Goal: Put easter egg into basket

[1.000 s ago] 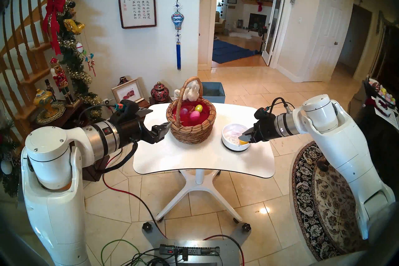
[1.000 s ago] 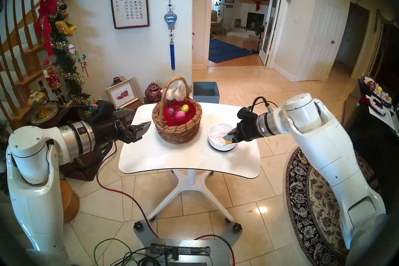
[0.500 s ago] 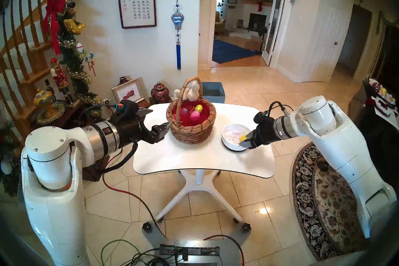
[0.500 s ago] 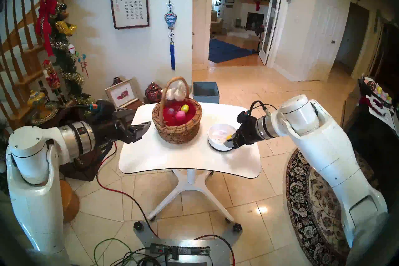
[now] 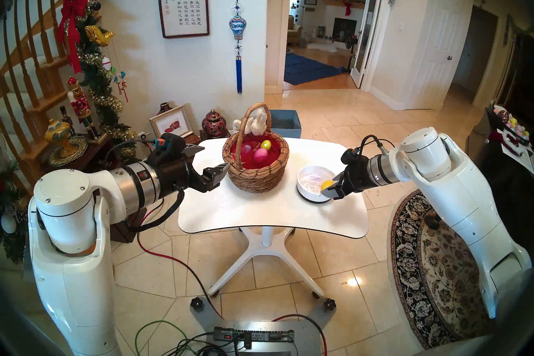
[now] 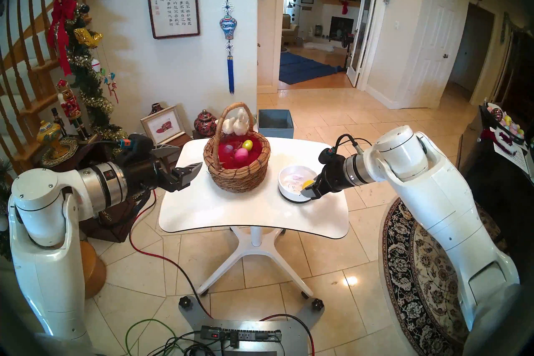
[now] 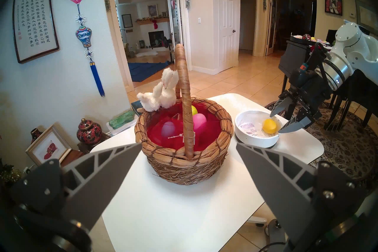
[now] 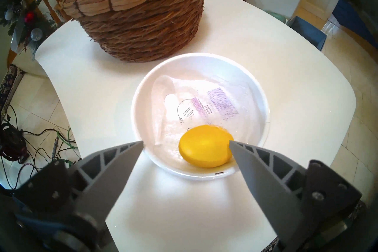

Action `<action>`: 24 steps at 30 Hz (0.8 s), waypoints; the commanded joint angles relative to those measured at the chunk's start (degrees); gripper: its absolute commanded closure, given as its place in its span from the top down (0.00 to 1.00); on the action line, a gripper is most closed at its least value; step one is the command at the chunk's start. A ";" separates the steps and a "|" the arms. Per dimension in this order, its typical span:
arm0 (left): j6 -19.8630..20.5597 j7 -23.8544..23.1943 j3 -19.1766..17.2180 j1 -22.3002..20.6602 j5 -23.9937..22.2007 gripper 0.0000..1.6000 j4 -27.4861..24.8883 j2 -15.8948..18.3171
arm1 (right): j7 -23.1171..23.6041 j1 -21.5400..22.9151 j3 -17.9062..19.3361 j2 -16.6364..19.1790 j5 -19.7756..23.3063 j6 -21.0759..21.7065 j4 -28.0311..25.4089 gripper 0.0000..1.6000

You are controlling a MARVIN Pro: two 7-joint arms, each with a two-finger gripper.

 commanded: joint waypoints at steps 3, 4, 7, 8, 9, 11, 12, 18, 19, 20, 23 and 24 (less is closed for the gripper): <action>-0.01 -0.02 0.14 -0.11 0.01 1.00 -0.31 0.05 | 0.04 0.37 0.88 -0.17 0.53 0.10 0.24 0.95; -0.01 -0.02 0.14 -0.11 0.01 1.00 -0.31 0.05 | 0.03 0.39 0.94 -0.29 0.64 0.17 0.42 0.94; -0.01 -0.02 0.14 -0.11 0.01 1.00 -0.31 0.05 | -0.02 0.59 0.89 -0.45 0.84 0.35 0.82 0.94; -0.01 -0.02 0.14 -0.11 0.01 1.00 -0.31 0.05 | -0.04 0.72 0.88 -0.53 0.97 0.50 1.09 0.93; -0.01 -0.02 0.14 -0.11 0.01 1.00 -0.31 0.05 | -0.05 0.83 0.81 -0.53 1.04 0.47 1.30 0.93; -0.01 -0.02 0.14 -0.11 0.01 1.00 -0.31 0.05 | -0.04 0.99 0.68 -0.51 1.14 0.51 1.53 0.93; -0.01 -0.02 0.14 -0.11 0.01 1.00 -0.31 0.05 | 0.00 1.09 0.60 -0.53 1.20 0.57 1.67 0.93; -0.01 -0.02 0.13 -0.11 0.01 1.00 -0.31 0.05 | -0.05 1.91 -0.28 -0.87 1.10 0.61 2.58 0.92; -0.01 -0.02 0.13 -0.11 0.01 1.00 -0.31 0.05 | -0.07 2.10 -0.46 -0.95 1.05 0.64 2.74 0.92; -0.01 -0.02 0.13 -0.11 0.01 1.00 -0.31 0.05 | -0.08 2.31 -0.64 -1.02 0.98 0.68 2.89 0.93; -0.02 -0.02 0.13 -0.11 0.01 1.00 -0.31 0.05 | -0.21 2.96 -1.27 -1.22 0.70 0.79 3.23 0.92; -0.02 -0.02 0.13 -0.11 0.00 1.00 -0.31 0.05 | -0.35 3.20 -1.58 -1.23 0.49 0.82 3.25 0.92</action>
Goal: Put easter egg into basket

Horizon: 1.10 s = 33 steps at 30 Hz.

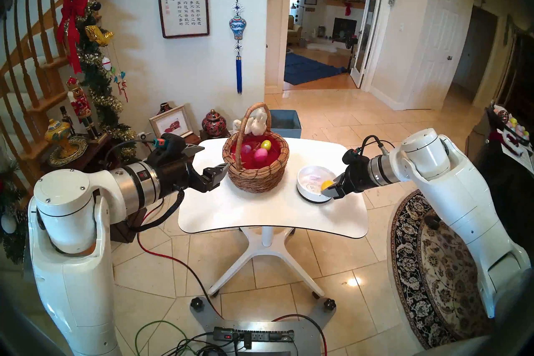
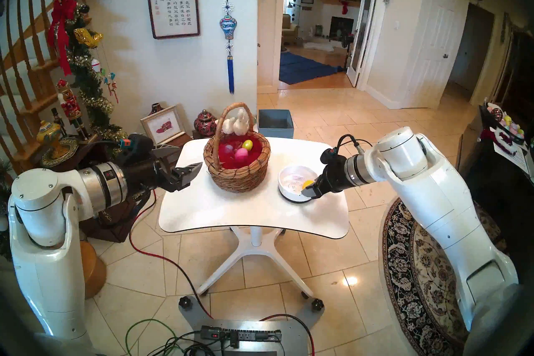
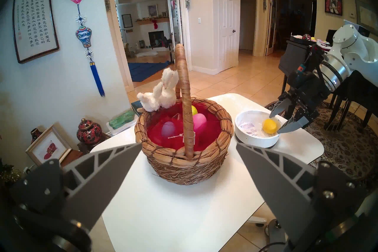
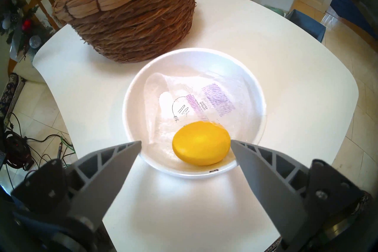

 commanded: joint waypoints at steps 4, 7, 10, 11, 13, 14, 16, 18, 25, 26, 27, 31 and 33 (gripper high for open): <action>-0.02 -0.02 0.14 -0.11 0.01 1.00 -0.31 0.05 | -0.32 2.87 -2.09 -0.50 -1.56 0.18 0.39 0.91; -0.02 -0.02 0.14 -0.11 0.01 1.00 -0.31 0.05 | -0.45 3.41 -2.86 -0.57 -2.10 0.20 0.48 0.91; -0.02 -0.02 0.14 -0.11 0.01 1.00 -0.31 0.05 | -0.54 3.73 -3.30 -0.57 -2.37 0.29 0.52 0.91; -0.02 -0.02 0.14 -0.11 0.01 1.00 -0.31 0.05 | -0.56 3.80 -3.41 -0.56 -2.45 0.35 0.51 0.91; -0.02 -0.02 0.14 -0.11 0.01 1.00 -0.31 0.05 | -0.70 4.17 -4.11 -0.30 -3.05 0.63 0.36 0.91; -0.02 -0.02 0.14 -0.11 0.01 1.00 -0.31 0.05 | -1.06 4.41 -4.85 0.07 -3.92 0.73 0.08 0.91; -0.02 -0.02 0.14 -0.11 0.01 1.00 -0.31 0.05 | -1.05 4.49 -5.09 0.11 -3.98 0.78 0.13 0.92; -0.02 -0.02 0.14 -0.11 0.01 1.00 -0.31 0.05 | -0.98 4.99 -6.05 0.59 -4.67 1.04 -0.01 0.93; -0.01 -0.02 0.14 -0.11 0.01 1.00 -0.31 0.05 | -0.61 5.78 -7.40 1.22 -5.21 1.49 -0.07 0.93; -0.01 -0.02 0.14 -0.11 0.01 1.00 -0.31 0.05 | -0.56 5.89 -7.56 1.29 -5.23 1.54 -0.07 0.94; -0.01 -0.02 0.14 -0.11 0.01 1.00 -0.31 0.05 | -0.53 5.97 -7.68 1.34 -5.22 1.57 -0.08 0.94; -0.01 -0.02 0.14 -0.11 0.01 1.00 -0.31 0.05 | -0.30 6.20 -8.07 1.54 -5.29 1.67 -0.16 0.95; -0.01 -0.02 0.14 -0.11 0.01 1.00 -0.31 0.05 | -0.25 6.18 -8.10 1.58 -5.27 1.70 -0.26 0.94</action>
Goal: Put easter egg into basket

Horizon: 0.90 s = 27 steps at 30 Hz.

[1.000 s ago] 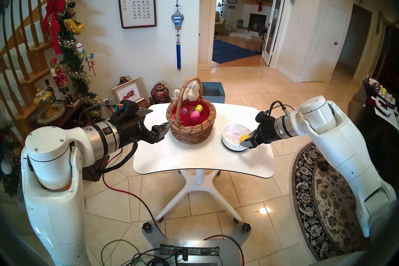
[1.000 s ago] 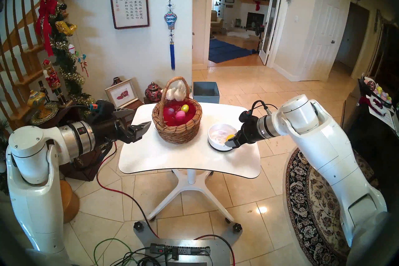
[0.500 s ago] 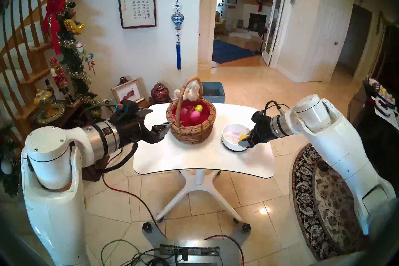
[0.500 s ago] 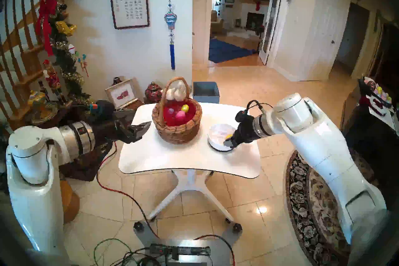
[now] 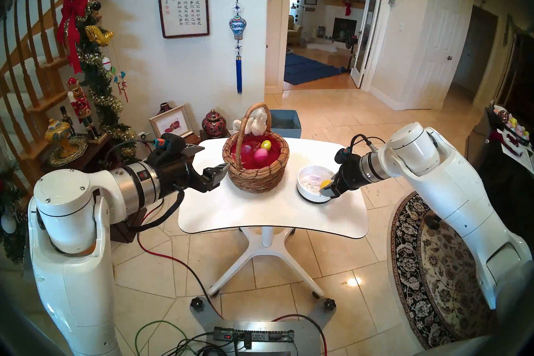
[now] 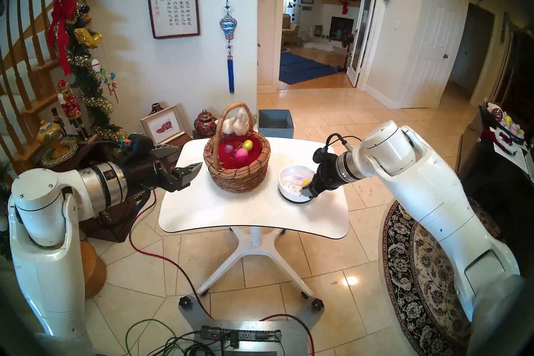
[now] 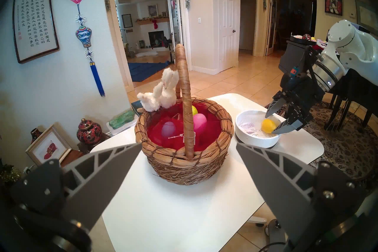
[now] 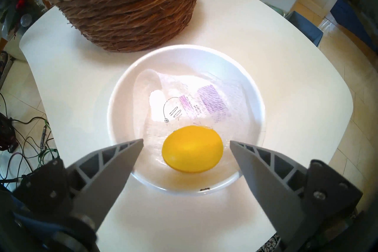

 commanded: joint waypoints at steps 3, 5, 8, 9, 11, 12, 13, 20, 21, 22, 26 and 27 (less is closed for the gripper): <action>-0.01 -0.02 0.14 -0.11 0.01 1.00 -0.31 0.05 | 0.47 0.35 -0.39 1.07 -0.31 0.53 -0.02 0.93; -0.01 -0.02 0.14 -0.11 0.01 1.00 -0.31 0.05 | 0.50 0.32 -0.47 1.13 -0.22 0.55 -0.07 0.91; -0.01 -0.02 0.14 -0.11 0.01 1.00 -0.31 0.05 | 0.56 0.25 -0.52 1.20 -0.01 0.54 -0.07 0.82; -0.01 -0.02 0.14 -0.11 0.01 1.00 -0.31 0.05 | 0.57 0.23 -0.52 1.22 0.05 0.53 -0.08 0.74; -0.01 -0.02 0.14 -0.11 0.01 1.00 -0.31 0.05 | 0.58 0.15 -0.46 1.25 0.23 0.50 -0.09 0.52; -0.01 -0.02 0.14 -0.11 0.01 1.00 -0.31 0.05 | 0.58 0.08 -0.39 1.27 0.35 0.49 -0.15 0.48; -0.01 -0.02 0.14 -0.11 0.01 1.00 -0.31 0.05 | 0.55 0.03 -0.37 1.30 0.46 0.51 -0.23 0.46; -0.01 -0.02 0.14 -0.11 0.01 1.00 -0.31 0.05 | 0.50 -0.28 -0.06 1.42 1.20 0.31 -0.49 0.39; -0.01 -0.02 0.14 -0.11 0.01 1.00 -0.31 0.05 | 0.48 -0.31 0.01 1.46 1.33 0.31 -0.62 0.38; -0.01 -0.02 0.14 -0.11 0.01 1.00 -0.31 0.05 | 0.47 -0.39 0.21 1.50 1.55 0.23 -0.76 0.38; -0.02 -0.02 0.14 -0.11 0.01 1.00 -0.31 0.05 | 0.51 -0.29 0.91 1.77 2.27 0.04 -1.58 0.36; -0.02 -0.02 0.13 -0.11 0.01 1.00 -0.31 0.05 | 0.54 -0.17 0.99 1.86 2.38 0.05 -1.82 0.36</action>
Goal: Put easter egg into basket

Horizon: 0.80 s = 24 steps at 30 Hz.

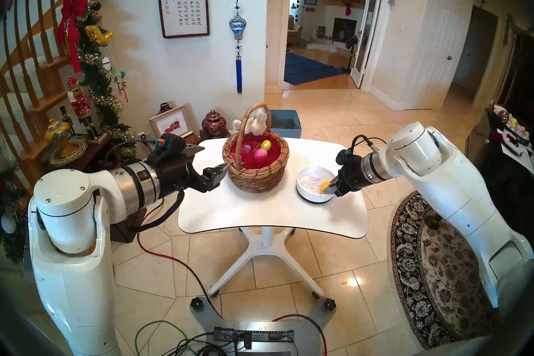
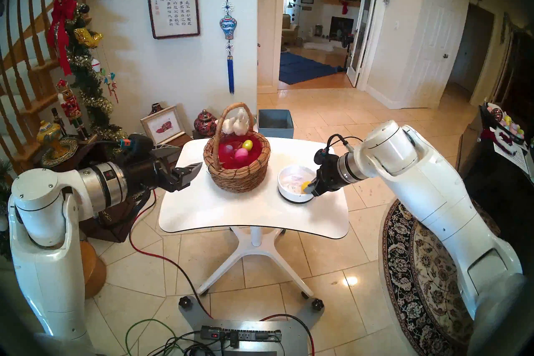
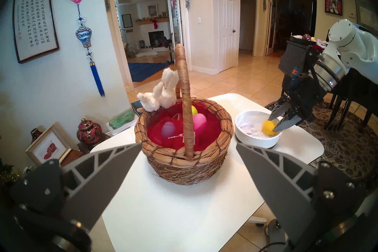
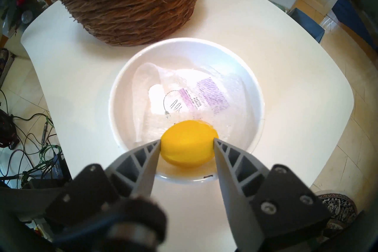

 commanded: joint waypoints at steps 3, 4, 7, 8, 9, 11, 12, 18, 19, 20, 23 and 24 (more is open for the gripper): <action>-0.02 -0.02 0.13 -0.11 0.00 1.00 -0.30 0.05 | 0.72 0.38 1.59 0.88 1.33 -0.37 -2.03 0.35; -0.02 -0.02 0.13 -0.11 0.00 1.00 -0.30 0.05 | 0.74 0.40 1.89 0.90 1.61 -0.46 -2.30 0.35; -0.02 -0.02 0.13 -0.11 0.00 1.00 -0.30 0.05 | 0.67 0.70 2.22 1.19 1.92 -0.34 -3.06 0.34; -0.02 -0.02 0.13 -0.11 0.00 1.00 -0.30 0.05 | 0.72 0.80 2.42 1.26 2.10 -0.33 -3.36 0.34; -0.02 -0.03 0.13 -0.11 0.00 1.00 -0.30 0.05 | 0.76 0.84 2.69 1.30 2.39 -0.26 -3.66 0.34; -0.02 -0.03 0.13 -0.11 0.00 1.00 -0.30 0.05 | 0.75 1.00 2.84 1.56 2.57 0.00 -4.28 0.34; -0.02 -0.03 0.13 -0.11 0.00 1.00 -0.30 0.05 | 0.76 1.06 2.94 1.70 2.68 0.11 -4.59 0.34; -0.02 -0.02 0.13 -0.11 0.00 1.00 -0.30 0.05 | 0.83 0.82 4.14 2.29 3.98 0.26 -6.28 0.34; -0.02 -0.02 0.13 -0.11 0.00 1.00 -0.30 0.05 | 0.60 0.57 4.72 2.44 4.46 -0.60 -6.95 0.34; -0.02 -0.02 0.13 -0.11 0.00 1.00 -0.30 0.05 | 0.60 0.57 4.72 2.44 4.46 -0.60 -6.95 0.34; -0.02 -0.03 0.13 -0.11 0.00 1.00 -0.30 0.05 | 0.68 0.79 5.08 2.56 4.77 -1.08 -7.66 0.34; -0.03 -0.03 0.13 -0.11 0.00 1.00 -0.30 0.05 | 0.62 0.90 5.21 2.60 4.83 -1.29 -7.90 0.34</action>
